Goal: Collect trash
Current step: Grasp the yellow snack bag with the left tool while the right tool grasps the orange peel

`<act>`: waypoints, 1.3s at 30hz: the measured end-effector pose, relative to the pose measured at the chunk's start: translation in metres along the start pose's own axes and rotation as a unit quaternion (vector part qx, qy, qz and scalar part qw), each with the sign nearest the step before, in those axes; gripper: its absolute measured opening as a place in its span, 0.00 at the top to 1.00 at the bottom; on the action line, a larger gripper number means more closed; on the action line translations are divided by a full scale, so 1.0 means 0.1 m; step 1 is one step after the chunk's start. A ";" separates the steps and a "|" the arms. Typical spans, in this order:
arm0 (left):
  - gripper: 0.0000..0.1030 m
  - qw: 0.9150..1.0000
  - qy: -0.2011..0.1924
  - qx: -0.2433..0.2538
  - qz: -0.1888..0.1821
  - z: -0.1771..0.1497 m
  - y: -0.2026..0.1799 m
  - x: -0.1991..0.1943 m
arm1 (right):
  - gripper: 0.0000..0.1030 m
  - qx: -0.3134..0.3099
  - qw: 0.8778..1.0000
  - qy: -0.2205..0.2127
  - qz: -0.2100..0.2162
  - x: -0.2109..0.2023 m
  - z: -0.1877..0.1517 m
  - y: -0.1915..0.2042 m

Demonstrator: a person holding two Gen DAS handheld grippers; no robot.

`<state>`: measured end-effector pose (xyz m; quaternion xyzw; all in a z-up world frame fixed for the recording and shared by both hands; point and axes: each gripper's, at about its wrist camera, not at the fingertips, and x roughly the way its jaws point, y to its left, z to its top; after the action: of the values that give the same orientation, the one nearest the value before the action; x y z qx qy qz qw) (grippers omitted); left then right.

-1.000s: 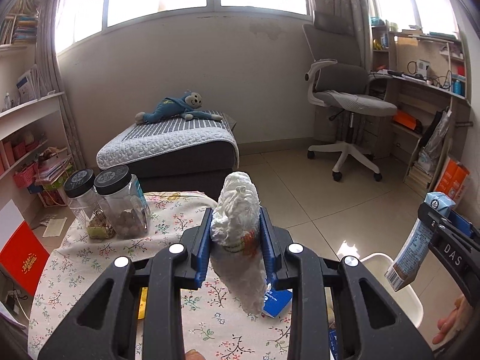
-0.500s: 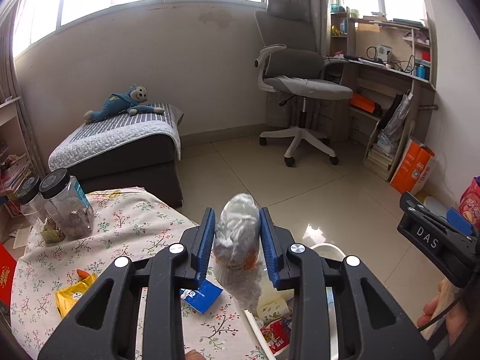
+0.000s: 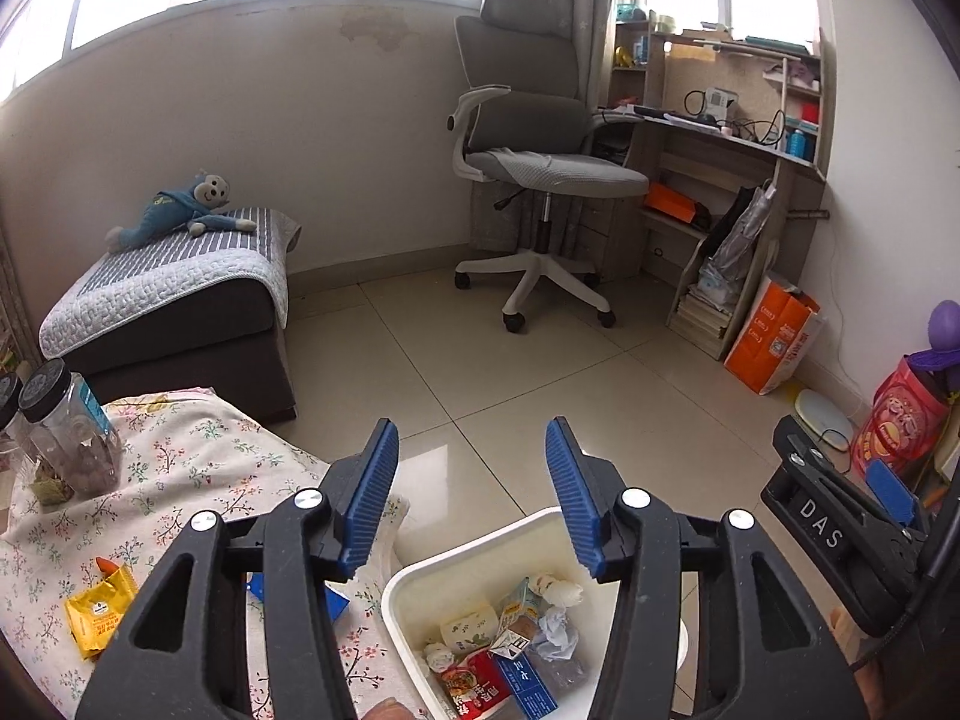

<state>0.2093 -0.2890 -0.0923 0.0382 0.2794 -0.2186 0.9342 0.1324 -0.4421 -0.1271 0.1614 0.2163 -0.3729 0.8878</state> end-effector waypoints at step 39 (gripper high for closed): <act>0.09 0.970 -0.017 -0.066 0.233 -0.46 1.90 -0.42 | 0.07 -0.200 0.970 -0.014 0.141 -0.63 -0.67 1.83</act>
<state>0.2363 -0.0925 -0.1186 0.0366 0.2611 0.0236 0.9643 0.2094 -0.2521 -0.1294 0.0042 0.2487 -0.1957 0.9486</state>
